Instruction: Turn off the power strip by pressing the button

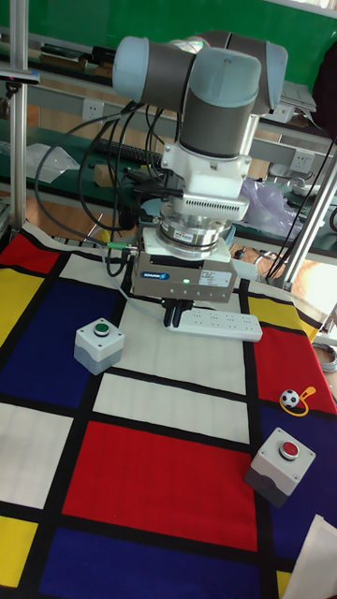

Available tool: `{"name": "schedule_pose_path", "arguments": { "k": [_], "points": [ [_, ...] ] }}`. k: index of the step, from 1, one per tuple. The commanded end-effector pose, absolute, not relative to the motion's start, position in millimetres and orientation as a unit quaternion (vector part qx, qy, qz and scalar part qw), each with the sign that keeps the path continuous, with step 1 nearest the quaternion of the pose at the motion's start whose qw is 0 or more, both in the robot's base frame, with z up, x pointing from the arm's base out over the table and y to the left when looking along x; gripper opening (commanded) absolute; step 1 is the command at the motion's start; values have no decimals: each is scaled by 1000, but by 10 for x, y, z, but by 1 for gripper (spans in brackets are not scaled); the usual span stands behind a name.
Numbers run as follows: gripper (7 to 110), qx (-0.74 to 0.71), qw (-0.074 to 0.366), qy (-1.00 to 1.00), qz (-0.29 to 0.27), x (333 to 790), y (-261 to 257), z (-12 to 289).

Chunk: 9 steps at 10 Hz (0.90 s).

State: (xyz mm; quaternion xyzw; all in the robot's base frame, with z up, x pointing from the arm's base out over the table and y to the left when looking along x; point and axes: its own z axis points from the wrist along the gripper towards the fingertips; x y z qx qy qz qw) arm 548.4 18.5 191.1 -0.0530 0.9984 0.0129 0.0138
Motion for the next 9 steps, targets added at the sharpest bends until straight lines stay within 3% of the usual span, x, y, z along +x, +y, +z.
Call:
{"name": "schedule_pose_path", "arguments": {
  "k": [1,3,9],
  "points": [
    [7,-41,21,999,29,5507,284,1911],
    [7,-40,17,999,7,5492,173,1907],
    [7,-41,59,997,24,5699,268,1925]
  ]
}}
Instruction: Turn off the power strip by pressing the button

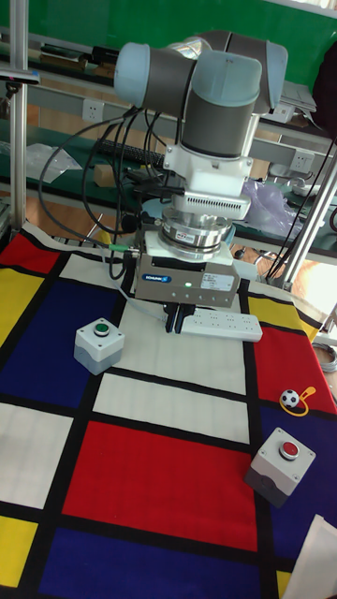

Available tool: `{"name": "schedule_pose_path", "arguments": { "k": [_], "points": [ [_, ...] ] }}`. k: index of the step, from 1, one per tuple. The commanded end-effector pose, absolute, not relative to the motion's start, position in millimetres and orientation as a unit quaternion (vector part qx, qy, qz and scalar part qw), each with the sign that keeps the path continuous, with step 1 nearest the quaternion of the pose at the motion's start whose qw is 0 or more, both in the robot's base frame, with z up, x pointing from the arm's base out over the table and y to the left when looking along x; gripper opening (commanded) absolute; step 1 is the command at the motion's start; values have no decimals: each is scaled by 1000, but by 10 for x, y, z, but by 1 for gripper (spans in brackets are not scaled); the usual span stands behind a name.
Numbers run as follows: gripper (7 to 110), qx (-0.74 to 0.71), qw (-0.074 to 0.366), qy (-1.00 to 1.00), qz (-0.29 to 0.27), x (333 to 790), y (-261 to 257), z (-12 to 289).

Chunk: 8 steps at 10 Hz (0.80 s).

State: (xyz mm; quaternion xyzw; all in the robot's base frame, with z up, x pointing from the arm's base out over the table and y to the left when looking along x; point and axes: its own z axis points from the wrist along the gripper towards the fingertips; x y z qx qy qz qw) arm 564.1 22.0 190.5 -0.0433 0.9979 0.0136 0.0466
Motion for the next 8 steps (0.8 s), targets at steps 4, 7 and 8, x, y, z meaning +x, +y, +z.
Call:
{"name": "schedule_pose_path", "arguments": {
  "k": [4,7,8],
  "points": [
    [7,-57,62,996,15,5713,226,1925],
    [7,-82,55,995,-3,5685,142,1920],
    [7,-85,66,994,7,5735,199,1927]
  ]
}}
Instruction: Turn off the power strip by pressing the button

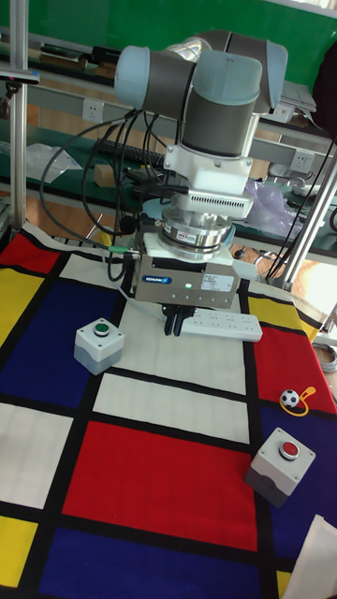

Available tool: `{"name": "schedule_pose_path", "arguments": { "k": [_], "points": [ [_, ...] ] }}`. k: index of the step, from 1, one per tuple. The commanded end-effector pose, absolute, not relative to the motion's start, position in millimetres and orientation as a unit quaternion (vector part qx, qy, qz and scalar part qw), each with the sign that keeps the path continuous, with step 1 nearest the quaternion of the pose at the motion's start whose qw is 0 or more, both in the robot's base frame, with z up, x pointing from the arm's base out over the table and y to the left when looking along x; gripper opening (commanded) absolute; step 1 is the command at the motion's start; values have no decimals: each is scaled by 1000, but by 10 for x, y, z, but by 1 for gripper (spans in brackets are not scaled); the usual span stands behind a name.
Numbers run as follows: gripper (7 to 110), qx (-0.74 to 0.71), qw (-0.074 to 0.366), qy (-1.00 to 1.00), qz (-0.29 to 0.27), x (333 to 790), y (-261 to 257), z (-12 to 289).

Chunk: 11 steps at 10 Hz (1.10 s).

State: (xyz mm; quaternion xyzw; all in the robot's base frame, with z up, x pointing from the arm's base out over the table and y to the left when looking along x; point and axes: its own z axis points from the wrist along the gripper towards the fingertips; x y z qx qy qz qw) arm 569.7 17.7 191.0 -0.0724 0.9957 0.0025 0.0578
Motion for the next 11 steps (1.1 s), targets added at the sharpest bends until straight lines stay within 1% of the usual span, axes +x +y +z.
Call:
{"name": "schedule_pose_path", "arguments": {
  "k": [1,3,4,5,6,7,8,10,11],
  "points": [
    [7,-91,87,992,14,5837,244,1944],
    [7,-105,123,987,21,6005,306,1983],
    [7,-98,125,987,33,6013,358,1989],
    [7,-97,137,985,37,6068,386,2006],
    [7,-99,143,985,22,6102,316,2009],
    [7,-88,139,986,14,6087,268,2002],
    [7,-79,134,987,27,6059,325,1982],
    [7,-66,120,989,53,5823,443,1797],
    [7,-55,116,991,47,5665,439,1718]
  ]
}}
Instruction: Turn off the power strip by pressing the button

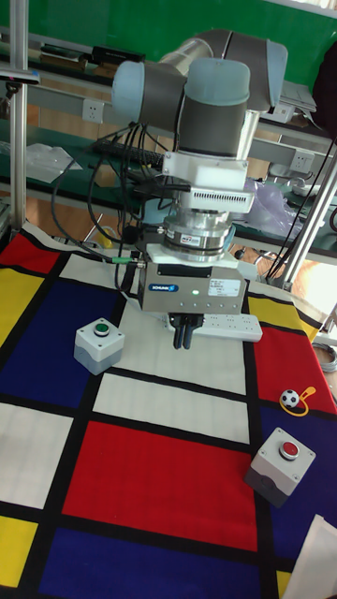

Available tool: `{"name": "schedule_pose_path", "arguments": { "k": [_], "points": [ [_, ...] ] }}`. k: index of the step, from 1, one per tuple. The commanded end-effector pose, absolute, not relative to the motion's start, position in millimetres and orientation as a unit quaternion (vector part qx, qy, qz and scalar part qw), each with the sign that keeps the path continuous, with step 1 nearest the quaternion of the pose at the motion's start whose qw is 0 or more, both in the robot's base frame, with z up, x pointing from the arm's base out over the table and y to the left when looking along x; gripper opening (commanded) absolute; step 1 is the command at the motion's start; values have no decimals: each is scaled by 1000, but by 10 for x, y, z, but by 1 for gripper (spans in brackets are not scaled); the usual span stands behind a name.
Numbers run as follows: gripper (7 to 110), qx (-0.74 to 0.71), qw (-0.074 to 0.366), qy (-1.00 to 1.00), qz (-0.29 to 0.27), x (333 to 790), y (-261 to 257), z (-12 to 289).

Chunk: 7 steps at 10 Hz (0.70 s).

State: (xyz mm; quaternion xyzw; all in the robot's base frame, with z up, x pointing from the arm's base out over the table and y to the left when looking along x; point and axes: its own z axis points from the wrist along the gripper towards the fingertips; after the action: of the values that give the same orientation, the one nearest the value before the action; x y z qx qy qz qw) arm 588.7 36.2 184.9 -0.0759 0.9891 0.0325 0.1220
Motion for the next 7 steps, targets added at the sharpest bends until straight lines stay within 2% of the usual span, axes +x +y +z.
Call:
{"name": "schedule_pose_path", "arguments": {
  "k": [1,5,7],
  "points": [
    [7,-53,102,993,35,5491,408,1643],
    [7,-50,102,994,8,4970,347,1296],
    [7,-40,78,996,8,4691,359,1110]
  ]
}}
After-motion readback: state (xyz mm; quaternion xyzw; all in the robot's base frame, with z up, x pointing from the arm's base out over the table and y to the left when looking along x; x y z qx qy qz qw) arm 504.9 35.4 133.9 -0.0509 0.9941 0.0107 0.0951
